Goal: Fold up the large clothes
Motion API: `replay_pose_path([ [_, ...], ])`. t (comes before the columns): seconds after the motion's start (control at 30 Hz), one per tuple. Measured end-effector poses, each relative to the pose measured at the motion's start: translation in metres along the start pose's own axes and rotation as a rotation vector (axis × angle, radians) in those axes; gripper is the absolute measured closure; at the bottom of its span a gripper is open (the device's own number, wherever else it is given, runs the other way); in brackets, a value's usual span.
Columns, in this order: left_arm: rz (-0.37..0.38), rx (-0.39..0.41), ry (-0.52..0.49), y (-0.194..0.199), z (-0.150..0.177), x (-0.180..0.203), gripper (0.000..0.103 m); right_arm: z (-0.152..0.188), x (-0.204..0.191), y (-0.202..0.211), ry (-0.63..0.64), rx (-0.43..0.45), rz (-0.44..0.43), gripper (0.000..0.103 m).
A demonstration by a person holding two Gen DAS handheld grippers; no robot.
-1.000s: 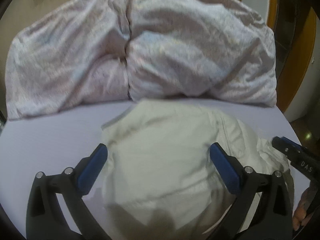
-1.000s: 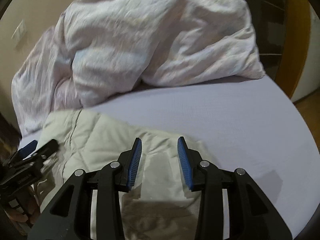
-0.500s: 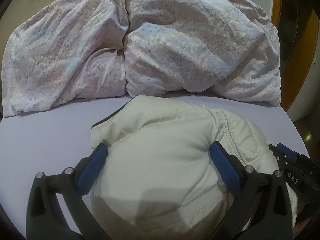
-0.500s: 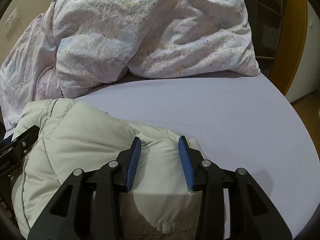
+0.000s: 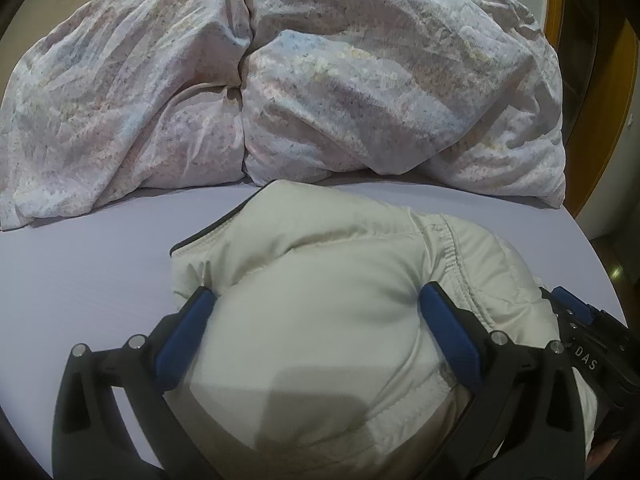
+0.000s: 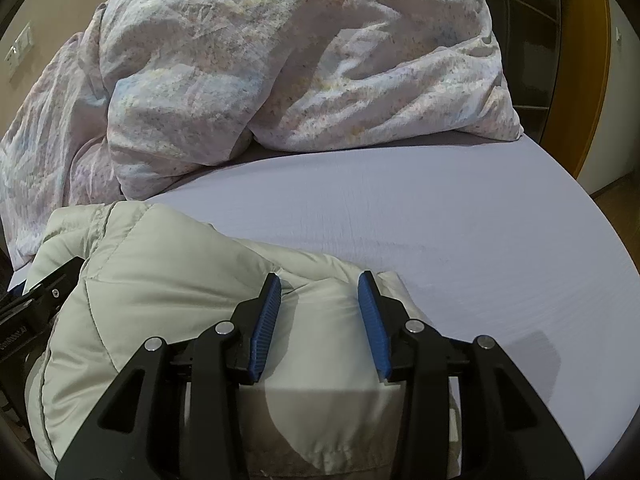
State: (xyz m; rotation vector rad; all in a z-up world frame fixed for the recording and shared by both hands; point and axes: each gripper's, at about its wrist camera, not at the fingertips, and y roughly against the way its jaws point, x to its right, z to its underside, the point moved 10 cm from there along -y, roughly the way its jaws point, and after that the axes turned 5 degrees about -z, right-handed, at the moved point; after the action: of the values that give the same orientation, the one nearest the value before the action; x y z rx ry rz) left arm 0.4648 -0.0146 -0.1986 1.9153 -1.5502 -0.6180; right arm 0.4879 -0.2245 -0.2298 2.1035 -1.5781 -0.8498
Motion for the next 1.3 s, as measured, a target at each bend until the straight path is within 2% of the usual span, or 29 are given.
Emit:
replay_pose_path([
  [0.87, 0.002, -0.017, 0.003, -0.011, 0.002, 0.002, 0.002, -0.002, 0.002, -0.004, 0.005, -0.004, 0.006, 0.060],
  [1.0, 0.009, -0.028, 0.011, -0.011, 0.004, 0.002, 0.002, -0.003, 0.002, -0.004, 0.006, -0.031, -0.004, 0.060],
  [1.1, 0.031, -0.074, 0.008, -0.004, 0.005, 0.000, 0.002, -0.004, -0.001, 0.001, 0.036, -0.098, 0.002, 0.058],
  [1.2, 0.081, -0.090, 0.016, 0.018, 0.006, -0.007, 0.002, -0.009, -0.003, 0.015, 0.035, -0.155, -0.062, 0.040],
  [1.23, 0.106, -0.093, 0.029, 0.028, 0.006, -0.010, 0.002, -0.012, 0.001, 0.027, 0.017, -0.160, -0.087, 0.017],
  [1.27, 0.131, -0.100, 0.050, 0.039, 0.009, -0.016, 0.002, -0.015, 0.005, 0.034, 0.004, -0.151, -0.095, 0.005],
  [1.3, 0.146, -0.105, 0.066, 0.047, 0.010, -0.022, 0.002, -0.020, 0.013, 0.047, -0.025, -0.138, -0.120, 0.005],
])
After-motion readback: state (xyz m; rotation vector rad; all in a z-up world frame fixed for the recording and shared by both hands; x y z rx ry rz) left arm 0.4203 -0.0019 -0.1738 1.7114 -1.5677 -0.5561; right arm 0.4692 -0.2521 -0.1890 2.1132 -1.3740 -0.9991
